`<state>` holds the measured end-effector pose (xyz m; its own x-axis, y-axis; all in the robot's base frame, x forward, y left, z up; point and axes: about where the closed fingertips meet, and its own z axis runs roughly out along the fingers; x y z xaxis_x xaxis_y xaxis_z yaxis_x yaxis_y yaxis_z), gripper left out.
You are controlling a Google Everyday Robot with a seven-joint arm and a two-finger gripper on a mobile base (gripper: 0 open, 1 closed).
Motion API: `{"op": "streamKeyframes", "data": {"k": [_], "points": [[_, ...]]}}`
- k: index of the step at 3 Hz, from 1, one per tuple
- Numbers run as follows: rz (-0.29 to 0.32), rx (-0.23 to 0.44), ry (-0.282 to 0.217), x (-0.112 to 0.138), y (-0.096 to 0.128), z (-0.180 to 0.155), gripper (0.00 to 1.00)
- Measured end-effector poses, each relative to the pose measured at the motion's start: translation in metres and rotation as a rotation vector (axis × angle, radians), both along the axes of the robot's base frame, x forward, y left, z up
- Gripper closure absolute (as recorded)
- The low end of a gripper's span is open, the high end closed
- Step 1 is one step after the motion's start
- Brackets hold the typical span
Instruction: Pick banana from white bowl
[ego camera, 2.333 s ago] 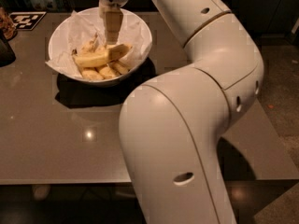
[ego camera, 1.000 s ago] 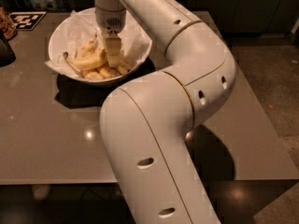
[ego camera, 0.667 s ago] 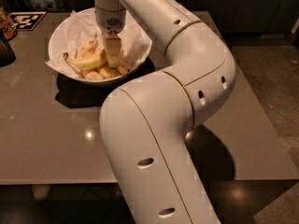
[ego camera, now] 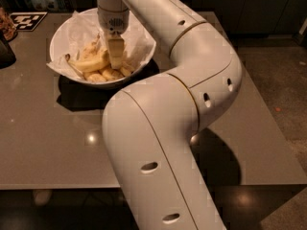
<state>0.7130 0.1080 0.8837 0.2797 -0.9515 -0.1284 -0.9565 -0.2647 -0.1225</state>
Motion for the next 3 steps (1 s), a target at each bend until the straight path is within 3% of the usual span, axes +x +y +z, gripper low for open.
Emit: {"op": "streamKeyframes", "data": {"k": [2, 3], "points": [[-0.002, 0.019, -0.025, 0.007, 0.006, -0.007, 0.99], [-0.004, 0.033, -0.044, 0.013, 0.011, -0.008, 1.00]]}}
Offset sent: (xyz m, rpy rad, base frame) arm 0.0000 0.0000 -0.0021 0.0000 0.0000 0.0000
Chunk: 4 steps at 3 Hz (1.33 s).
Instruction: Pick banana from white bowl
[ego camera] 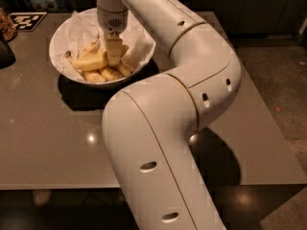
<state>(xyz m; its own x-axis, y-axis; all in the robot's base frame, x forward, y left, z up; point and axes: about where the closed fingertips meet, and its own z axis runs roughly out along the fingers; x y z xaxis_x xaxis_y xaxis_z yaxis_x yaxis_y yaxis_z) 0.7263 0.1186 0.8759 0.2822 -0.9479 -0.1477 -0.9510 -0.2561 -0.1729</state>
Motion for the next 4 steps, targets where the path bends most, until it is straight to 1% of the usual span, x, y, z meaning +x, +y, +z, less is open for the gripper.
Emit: {"op": "streamKeyframes", "data": {"k": [1, 2, 3, 4], "points": [[-0.027, 0.063, -0.047, -0.004, -0.011, 0.024, 1.00], [-0.014, 0.207, -0.120, -0.023, -0.023, 0.057, 1.00], [-0.010, 0.308, -0.153, -0.041, -0.032, 0.071, 1.00], [-0.001, 0.377, -0.182, -0.054, -0.037, 0.078, 1.00]]}}
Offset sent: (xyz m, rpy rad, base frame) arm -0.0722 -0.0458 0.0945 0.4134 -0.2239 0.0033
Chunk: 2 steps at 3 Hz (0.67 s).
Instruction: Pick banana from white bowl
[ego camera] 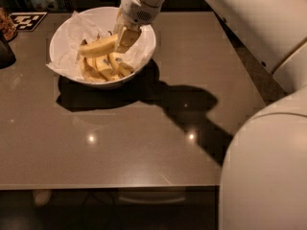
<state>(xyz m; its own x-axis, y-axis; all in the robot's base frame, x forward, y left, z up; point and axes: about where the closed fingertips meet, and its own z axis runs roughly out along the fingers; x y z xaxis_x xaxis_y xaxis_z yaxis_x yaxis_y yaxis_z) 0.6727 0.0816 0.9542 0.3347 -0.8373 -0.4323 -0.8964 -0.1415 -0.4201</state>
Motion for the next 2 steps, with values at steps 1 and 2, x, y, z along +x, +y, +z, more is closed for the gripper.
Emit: {"op": "streamKeyframes", "data": {"k": [1, 2], "points": [[0.008, 0.048, -0.026, -0.010, -0.005, 0.007, 1.00], [0.033, 0.090, -0.072, -0.026, -0.010, 0.016, 1.00]]}}
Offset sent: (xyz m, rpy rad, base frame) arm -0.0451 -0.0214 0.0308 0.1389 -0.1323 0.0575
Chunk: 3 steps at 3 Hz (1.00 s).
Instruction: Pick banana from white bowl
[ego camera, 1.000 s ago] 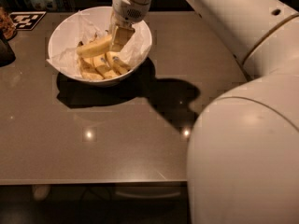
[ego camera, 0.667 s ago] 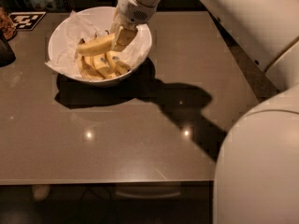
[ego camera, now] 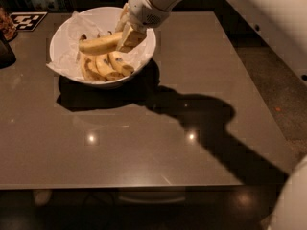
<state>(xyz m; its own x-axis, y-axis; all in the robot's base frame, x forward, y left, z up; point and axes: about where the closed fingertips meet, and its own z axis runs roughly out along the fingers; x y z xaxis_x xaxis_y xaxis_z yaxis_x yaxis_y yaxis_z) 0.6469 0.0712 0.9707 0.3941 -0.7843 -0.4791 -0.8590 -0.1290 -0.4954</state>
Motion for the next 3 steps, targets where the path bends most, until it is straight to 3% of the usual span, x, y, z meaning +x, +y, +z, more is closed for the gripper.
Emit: {"op": "streamKeyframes", "data": {"k": [3], "points": [[-0.001, 0.099, -0.115, -0.073, -0.023, 0.013, 1.00]]}}
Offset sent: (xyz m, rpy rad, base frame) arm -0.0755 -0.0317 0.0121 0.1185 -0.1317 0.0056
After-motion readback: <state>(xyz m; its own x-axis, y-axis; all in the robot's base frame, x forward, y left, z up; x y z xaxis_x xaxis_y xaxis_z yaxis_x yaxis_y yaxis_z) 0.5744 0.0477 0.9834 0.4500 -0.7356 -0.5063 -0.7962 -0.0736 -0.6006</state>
